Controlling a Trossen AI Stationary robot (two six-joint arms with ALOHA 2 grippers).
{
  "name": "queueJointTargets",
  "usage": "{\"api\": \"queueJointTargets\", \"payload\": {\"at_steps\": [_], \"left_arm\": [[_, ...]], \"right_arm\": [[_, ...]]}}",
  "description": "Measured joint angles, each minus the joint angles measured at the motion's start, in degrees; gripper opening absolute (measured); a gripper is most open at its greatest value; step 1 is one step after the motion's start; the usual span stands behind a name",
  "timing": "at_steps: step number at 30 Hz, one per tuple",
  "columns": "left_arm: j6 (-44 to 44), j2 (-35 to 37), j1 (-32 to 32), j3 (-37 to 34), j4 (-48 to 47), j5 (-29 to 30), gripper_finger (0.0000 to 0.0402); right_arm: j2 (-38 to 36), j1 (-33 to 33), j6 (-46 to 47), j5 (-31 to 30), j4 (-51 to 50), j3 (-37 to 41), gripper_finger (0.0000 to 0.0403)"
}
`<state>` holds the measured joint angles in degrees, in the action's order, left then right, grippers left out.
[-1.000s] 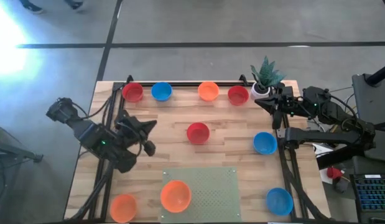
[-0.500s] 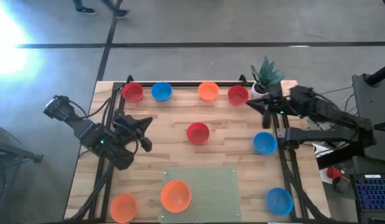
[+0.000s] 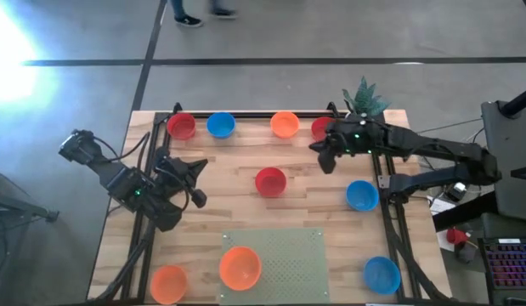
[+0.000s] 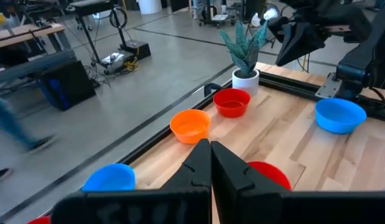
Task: Pick & Place Mini bowls
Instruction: Put the bottom red bowl on the shelf
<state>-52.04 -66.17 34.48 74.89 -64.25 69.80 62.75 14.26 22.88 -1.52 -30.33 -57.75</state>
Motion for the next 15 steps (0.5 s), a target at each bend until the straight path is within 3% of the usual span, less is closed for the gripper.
{"api": "queueJointTargets", "payload": {"at_steps": [8,15], "left_arm": [[3.9,0.0,0.0,0.0,0.0,0.0,0.0000],[4.0,0.0,0.0,0.0,0.0,0.0,0.0000]], "right_arm": [[10.8,0.1,3.5,0.0,-12.8,-9.1,0.0014],[18.6,0.0,5.1,0.3,-17.7,-15.5,0.0060]]}}
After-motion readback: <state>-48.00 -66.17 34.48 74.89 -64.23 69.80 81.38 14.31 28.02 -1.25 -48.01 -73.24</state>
